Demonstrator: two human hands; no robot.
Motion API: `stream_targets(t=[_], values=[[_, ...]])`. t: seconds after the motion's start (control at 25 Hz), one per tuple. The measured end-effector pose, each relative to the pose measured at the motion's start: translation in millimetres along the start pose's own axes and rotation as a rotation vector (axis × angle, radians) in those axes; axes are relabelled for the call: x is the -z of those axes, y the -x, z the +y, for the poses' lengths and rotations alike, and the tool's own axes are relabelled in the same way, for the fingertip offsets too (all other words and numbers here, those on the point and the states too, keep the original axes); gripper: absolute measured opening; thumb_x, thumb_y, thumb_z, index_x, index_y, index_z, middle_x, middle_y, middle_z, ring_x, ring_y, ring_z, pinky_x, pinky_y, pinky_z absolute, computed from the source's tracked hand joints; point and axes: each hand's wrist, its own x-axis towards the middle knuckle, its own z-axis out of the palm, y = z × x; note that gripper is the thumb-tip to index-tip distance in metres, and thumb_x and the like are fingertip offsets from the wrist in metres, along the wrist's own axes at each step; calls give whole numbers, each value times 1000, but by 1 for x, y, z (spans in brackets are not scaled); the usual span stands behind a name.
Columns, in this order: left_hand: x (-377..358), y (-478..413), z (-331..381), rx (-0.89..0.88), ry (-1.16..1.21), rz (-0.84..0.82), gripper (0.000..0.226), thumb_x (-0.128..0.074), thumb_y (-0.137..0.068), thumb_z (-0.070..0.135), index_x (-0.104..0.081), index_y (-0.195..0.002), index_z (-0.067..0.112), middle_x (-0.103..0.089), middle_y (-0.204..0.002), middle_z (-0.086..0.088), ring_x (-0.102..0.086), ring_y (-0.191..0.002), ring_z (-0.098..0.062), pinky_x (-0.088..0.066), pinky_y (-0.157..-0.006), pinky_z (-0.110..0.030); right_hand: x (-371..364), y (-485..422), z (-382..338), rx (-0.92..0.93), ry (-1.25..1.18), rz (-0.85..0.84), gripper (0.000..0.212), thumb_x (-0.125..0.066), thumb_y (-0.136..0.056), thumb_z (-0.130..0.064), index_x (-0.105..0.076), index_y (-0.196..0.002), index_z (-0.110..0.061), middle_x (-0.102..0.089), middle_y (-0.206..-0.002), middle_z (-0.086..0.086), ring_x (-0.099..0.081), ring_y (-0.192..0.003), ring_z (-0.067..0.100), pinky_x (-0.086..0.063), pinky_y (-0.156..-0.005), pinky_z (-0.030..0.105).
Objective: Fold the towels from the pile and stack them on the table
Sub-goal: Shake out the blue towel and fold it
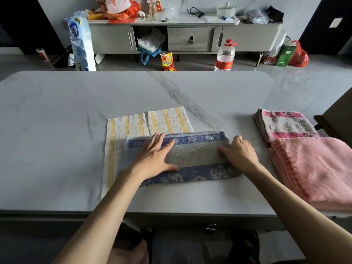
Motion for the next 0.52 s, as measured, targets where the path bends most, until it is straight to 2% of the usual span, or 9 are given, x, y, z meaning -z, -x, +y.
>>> stream_targets(t=[0.12, 0.24, 0.32, 0.4, 0.44, 0.48, 0.52], values=[[1, -15, -4, 37, 7, -105, 118, -58, -63, 83, 4, -153, 40, 24, -161, 3, 20, -148, -22, 6, -118, -49, 7, -10, 2, -83, -52, -90, 45, -72, -75, -45, -65, -97, -7, -67, -105, 17, -62, -97, 36, -49, -79, 36], [2, -21, -9, 66, 24, -124, 128, -65, -52, 85, 5, -152, 44, 23, -161, 7, 19, -149, -22, 3, -118, -54, 15, -10, -3, -135, -161, -153, 35, -72, -69, -42, -68, -79, -9, -69, -87, 11, -65, -80, 30, -55, -72, 37], [0, -21, -7, 66, 21, -114, 129, -67, -52, 83, 4, -152, 43, 22, -161, 7, 19, -149, -23, 3, -118, -54, 28, -6, -15, -113, -294, -182, 29, -69, -74, -33, -70, -80, -5, -69, -83, 11, -65, -72, 26, -55, -66, 36], [-2, -18, -7, 55, 38, -74, 125, -69, -55, 79, 0, -152, 43, 19, -161, 8, 18, -149, -22, 3, -118, -53, 48, 3, -41, -28, -567, -260, 25, -67, -83, -19, -69, -90, 5, -67, -77, 13, -62, -62, 22, -52, -57, 29], [0, -14, -8, 54, 96, -43, 119, -72, -58, 75, -6, -152, 43, 14, -162, 8, 14, -150, -22, 0, -119, -52, 59, 11, -59, 14, -690, -314, 24, -66, -85, -13, -67, -96, 9, -66, -77, 14, -62, -62, 22, -52, -57, 27], [2, -10, -11, 71, 223, 27, 110, -75, -62, 68, -17, -152, 42, 3, -163, 8, 5, -150, -23, -7, -120, -51, 67, 17, -75, 54, -778, -366, 25, -66, -87, -11, -65, -100, 11, -66, -80, 17, -63, -66, 24, -54, -63, 28], [5, -3, -18, 108, 396, 149, 94, -77, -67, 58, -33, -147, 39, -16, -160, 4, -13, -149, -24, -20, -119, -48, 71, 24, -92, 91, -835, -413, 28, -66, -88, -10, -63, -104, 12, -65, -85, 20, -62, -73, 28, -54, -72, 33]])
